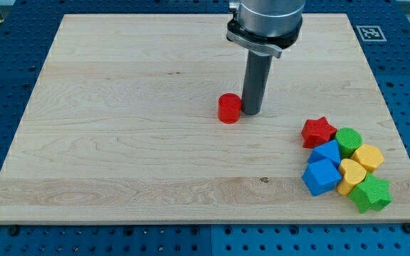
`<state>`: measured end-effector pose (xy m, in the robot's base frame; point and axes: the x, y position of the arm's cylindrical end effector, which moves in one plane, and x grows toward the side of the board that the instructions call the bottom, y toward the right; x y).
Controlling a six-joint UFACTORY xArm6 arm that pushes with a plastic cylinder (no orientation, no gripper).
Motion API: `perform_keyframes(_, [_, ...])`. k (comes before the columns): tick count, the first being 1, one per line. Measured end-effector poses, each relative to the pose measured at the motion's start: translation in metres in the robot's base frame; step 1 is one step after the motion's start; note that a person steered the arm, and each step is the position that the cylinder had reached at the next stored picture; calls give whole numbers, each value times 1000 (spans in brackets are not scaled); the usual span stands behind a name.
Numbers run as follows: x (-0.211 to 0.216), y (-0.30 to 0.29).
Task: Nudge the red circle slightly left
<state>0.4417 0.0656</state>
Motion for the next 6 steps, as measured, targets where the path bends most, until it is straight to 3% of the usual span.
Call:
perform_keyframes(3, [31, 2])
perform_keyframes(6, [-46, -19])
